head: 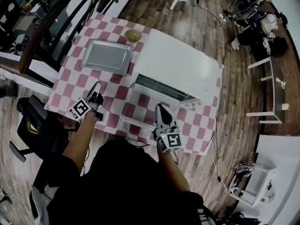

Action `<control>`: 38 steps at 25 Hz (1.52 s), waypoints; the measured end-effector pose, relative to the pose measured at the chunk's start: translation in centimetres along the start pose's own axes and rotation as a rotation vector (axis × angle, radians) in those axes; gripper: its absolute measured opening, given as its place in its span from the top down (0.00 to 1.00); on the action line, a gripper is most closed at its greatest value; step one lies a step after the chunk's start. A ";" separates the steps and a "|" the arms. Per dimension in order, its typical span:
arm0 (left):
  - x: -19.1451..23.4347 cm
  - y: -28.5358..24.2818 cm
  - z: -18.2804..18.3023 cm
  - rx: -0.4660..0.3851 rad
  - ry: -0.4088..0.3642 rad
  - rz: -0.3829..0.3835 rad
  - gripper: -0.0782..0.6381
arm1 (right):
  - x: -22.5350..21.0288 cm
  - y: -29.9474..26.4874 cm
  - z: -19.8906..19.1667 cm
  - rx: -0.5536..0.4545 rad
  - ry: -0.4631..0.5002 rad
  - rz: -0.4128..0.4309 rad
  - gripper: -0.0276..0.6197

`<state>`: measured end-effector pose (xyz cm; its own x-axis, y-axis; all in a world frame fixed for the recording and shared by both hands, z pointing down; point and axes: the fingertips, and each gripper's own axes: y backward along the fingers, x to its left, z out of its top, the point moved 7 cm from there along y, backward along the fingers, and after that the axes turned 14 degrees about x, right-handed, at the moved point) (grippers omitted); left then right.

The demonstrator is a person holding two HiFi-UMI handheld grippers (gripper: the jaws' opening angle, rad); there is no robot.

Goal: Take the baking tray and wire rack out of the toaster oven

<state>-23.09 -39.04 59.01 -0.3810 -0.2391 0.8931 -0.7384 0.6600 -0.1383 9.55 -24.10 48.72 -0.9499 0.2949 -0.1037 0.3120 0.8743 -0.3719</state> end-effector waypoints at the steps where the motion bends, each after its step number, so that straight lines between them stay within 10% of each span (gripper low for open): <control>1: -1.5 0.6 -0.9 0.006 -0.083 0.017 0.84 | -0.3 1.1 -0.2 -0.007 0.002 -0.007 0.95; 8: -12.5 3.0 -8.0 0.053 -0.558 0.007 0.86 | -2.7 11.4 -3.3 -0.050 -0.043 -0.135 0.95; 22: -22.7 5.9 -26.3 0.181 -1.051 0.088 0.87 | -4.6 26.4 -9.9 -0.096 -0.080 -0.252 0.95; 34: -23.6 6.7 -29.0 0.256 -0.974 0.077 0.87 | -4.8 28.1 -9.3 -0.184 -0.065 -0.173 0.95; 38: -24.4 6.2 -28.1 0.194 -0.809 0.022 0.87 | -5.2 28.7 -9.4 -0.178 -0.052 -0.172 0.95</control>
<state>-2.75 -9.05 48.42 -0.6241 -0.7147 0.3158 -0.7807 0.5539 -0.2895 23.62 3.09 47.26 -0.9876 0.1193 -0.1020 0.1394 0.9655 -0.2201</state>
